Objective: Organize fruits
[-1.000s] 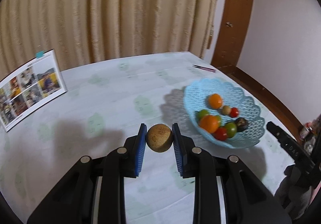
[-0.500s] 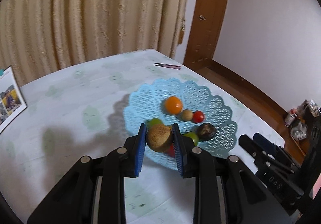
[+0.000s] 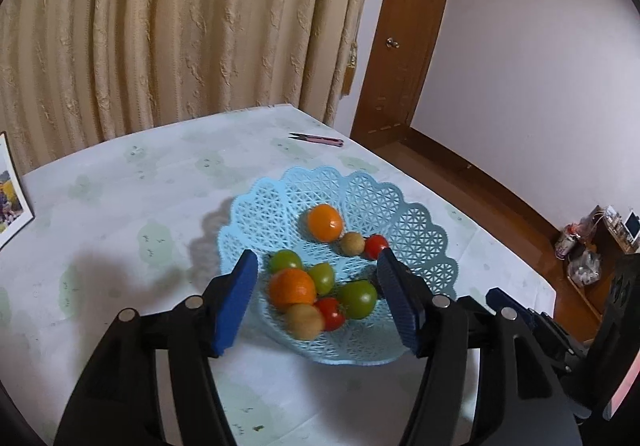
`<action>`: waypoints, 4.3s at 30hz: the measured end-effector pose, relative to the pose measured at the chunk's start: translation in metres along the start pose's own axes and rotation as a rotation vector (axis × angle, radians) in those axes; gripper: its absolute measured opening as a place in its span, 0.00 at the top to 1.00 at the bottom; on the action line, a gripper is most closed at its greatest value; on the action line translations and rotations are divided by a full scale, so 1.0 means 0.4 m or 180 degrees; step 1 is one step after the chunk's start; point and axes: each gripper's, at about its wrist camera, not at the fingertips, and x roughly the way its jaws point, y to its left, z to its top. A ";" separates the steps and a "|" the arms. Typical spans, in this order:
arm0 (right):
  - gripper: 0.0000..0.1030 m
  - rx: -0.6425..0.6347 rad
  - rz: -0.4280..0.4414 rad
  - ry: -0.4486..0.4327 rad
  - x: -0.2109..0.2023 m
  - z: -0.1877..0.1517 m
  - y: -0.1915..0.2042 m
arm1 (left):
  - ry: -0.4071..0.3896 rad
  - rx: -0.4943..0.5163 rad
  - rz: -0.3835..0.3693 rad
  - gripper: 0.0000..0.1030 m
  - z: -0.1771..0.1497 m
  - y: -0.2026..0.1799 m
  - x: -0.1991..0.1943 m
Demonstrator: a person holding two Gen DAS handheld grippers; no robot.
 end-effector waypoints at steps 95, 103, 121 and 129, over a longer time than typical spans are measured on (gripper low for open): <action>0.05 -0.0397 -0.0469 -0.0179 -0.106 -0.040 0.149 | -0.0357 0.0316 0.0739 0.05 -0.113 0.100 -0.192; 0.05 -0.0398 -0.0473 -0.0169 -0.107 -0.039 0.150 | -0.0345 0.0274 0.0768 0.05 -0.114 0.101 -0.192; 0.05 -0.0408 -0.0484 -0.0133 -0.097 -0.044 0.150 | -0.0318 0.0358 0.0744 0.05 -0.119 0.091 -0.186; 0.05 -0.0424 -0.0479 -0.0129 -0.095 -0.043 0.153 | -0.0328 0.0380 0.0734 0.05 -0.118 0.088 -0.186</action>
